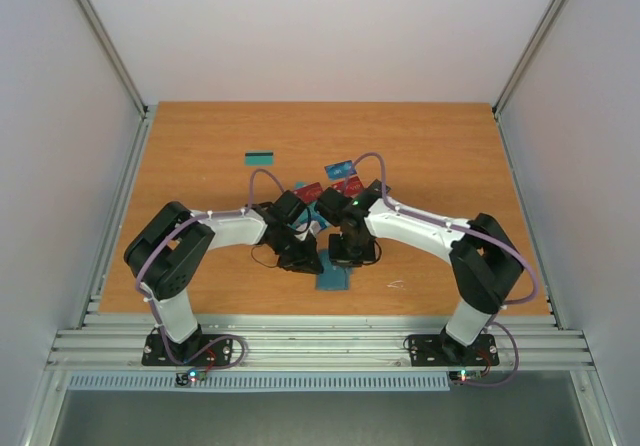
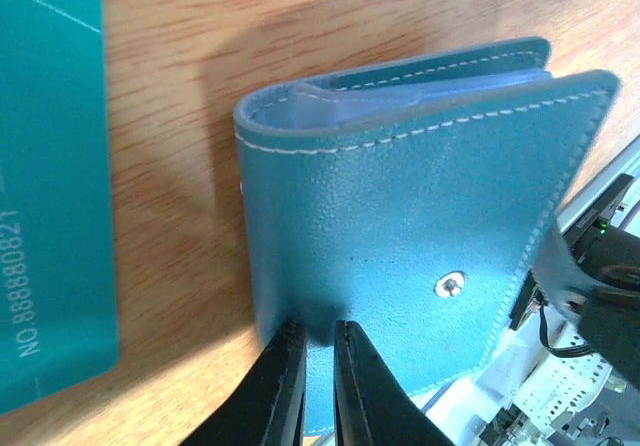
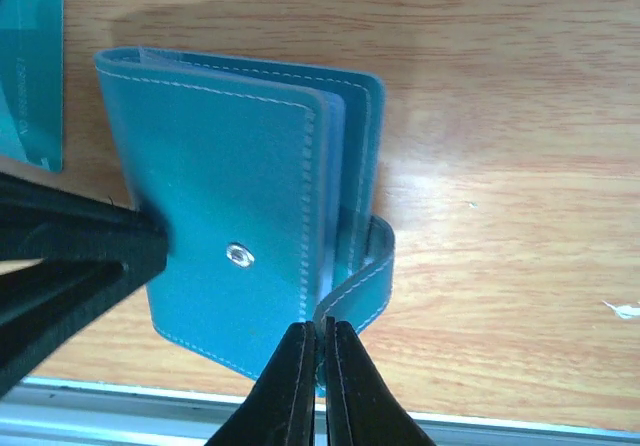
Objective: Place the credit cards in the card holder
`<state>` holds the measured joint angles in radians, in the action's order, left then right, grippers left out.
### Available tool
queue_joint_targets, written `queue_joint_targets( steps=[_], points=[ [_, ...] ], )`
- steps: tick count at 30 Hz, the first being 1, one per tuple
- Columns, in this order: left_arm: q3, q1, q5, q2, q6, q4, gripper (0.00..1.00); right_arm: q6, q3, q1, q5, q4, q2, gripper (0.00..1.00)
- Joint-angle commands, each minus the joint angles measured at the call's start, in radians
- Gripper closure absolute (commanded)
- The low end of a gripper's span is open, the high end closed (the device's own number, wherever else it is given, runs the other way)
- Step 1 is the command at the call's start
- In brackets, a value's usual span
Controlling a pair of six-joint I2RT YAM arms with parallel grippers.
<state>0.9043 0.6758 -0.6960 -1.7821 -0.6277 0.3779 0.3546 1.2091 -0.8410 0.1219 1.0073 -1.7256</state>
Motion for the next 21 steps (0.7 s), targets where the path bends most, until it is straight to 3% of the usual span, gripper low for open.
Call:
queue_joint_targets(
  steps=[1,8,17,21],
  points=[
    [0.012,0.002,0.128,-0.015,0.014,0.053,0.89,-0.024,-0.047,0.018,-0.020,0.021,0.070,0.99],
    [0.041,0.001,0.173,0.057,0.031,0.116,0.87,-0.052,-0.165,0.054,-0.004,-0.046,0.131,0.99],
    [0.114,0.040,0.289,0.222,0.123,0.269,0.69,-0.106,-0.276,0.087,0.031,-0.130,0.177,0.99],
    [0.148,0.077,0.273,0.244,0.172,0.277,0.66,-0.114,-0.286,0.094,0.024,-0.122,0.206,0.99]
  ],
)
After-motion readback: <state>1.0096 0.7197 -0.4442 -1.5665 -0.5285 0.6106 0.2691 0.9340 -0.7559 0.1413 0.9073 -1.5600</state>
